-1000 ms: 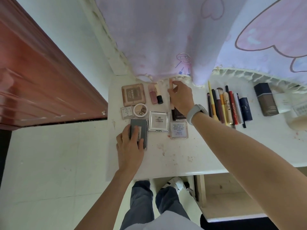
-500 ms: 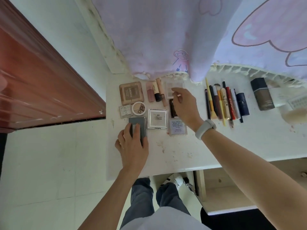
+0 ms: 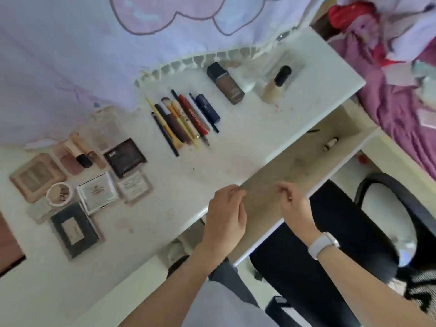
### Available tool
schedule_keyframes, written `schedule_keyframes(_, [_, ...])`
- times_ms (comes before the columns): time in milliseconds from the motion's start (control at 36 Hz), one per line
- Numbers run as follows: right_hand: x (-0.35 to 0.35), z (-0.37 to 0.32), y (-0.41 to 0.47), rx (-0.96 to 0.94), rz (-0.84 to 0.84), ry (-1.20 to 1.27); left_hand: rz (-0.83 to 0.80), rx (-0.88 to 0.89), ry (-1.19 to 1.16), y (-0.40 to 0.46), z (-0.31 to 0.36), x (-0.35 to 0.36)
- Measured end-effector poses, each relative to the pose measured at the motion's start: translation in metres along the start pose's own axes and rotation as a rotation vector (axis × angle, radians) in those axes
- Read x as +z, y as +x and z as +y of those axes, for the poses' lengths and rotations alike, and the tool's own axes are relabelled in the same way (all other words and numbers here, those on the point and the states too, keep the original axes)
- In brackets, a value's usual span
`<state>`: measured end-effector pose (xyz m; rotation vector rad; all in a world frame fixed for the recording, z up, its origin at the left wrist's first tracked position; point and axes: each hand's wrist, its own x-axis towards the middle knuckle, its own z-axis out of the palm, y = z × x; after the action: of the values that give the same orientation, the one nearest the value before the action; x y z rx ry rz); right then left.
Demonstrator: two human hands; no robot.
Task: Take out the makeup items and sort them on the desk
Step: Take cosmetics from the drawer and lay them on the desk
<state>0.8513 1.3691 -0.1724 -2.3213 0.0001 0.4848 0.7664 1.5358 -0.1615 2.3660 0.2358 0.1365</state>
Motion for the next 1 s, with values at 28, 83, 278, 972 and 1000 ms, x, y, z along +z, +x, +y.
schedule_keyframes(28, [-0.008,0.01,0.003,0.024,0.028,-0.016,-0.055,0.031,-0.002,0.005,0.008,0.012])
schedule_keyframes(83, [-0.022,0.027,0.01,0.031,0.087,-0.065,-0.168,0.071,0.016,0.017,0.023,0.037])
schedule_keyframes(278, [-0.057,0.074,0.069,-0.057,0.196,-0.414,-0.466,0.067,0.129,0.079,0.051,0.122])
schedule_keyframes(972, [-0.136,0.103,0.259,0.073,-0.507,-1.307,-0.31,0.236,0.806,0.248,0.053,0.267])
schedule_keyframes(1000, [-0.135,0.102,0.261,0.073,-0.521,-1.317,-0.299,0.243,0.786,0.247,0.056,0.267])
